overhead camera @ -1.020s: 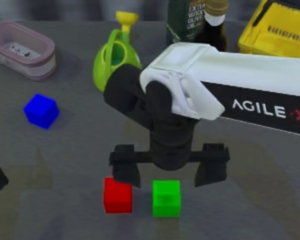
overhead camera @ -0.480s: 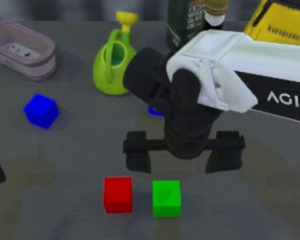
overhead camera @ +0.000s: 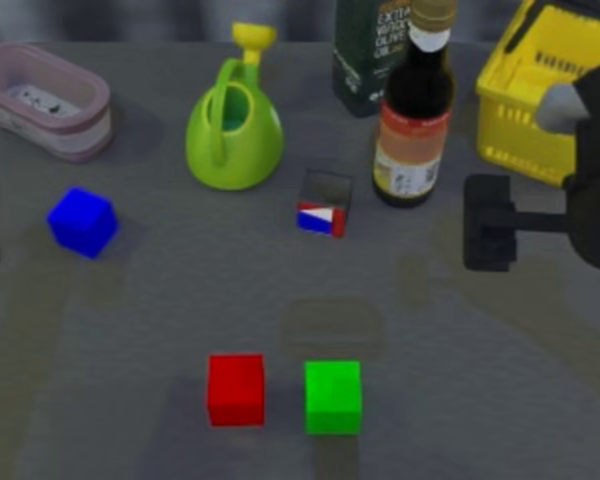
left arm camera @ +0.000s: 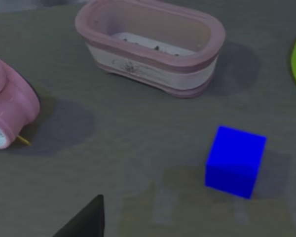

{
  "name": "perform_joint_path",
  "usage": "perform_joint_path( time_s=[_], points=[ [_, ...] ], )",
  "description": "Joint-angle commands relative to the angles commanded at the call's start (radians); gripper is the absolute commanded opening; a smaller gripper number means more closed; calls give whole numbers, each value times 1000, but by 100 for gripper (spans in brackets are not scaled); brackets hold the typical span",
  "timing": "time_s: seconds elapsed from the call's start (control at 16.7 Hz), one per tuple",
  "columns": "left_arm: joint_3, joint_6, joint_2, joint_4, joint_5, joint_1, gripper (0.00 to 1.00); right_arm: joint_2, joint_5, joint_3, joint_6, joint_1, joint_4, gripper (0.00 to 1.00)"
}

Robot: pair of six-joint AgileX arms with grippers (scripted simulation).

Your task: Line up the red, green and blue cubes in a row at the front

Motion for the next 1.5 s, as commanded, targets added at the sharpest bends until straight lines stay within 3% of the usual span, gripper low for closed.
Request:
perform_joint_path(
  time_s=[0.18,0.36,0.78,1.08,1.5],
  points=[
    [268,53,354,-183,-2,-16,100,-327,15,-263,-144,-138,151,100],
    [525,104,694,-361,-3,-33,100,-635,7,-523,-282,-273,308,100],
    [1013,197,1262,-678,0,-67,100,-1110,-86,-938,-501,-501,649,100],
    [1185,226,1438,-769,4,-77,100,-1263,-146,-1044,-552,-573,790,100],
    [1175,228,1448,-753,4,-74,100,-1270,-149,-1048,-554,-575,796,100]
  ],
)
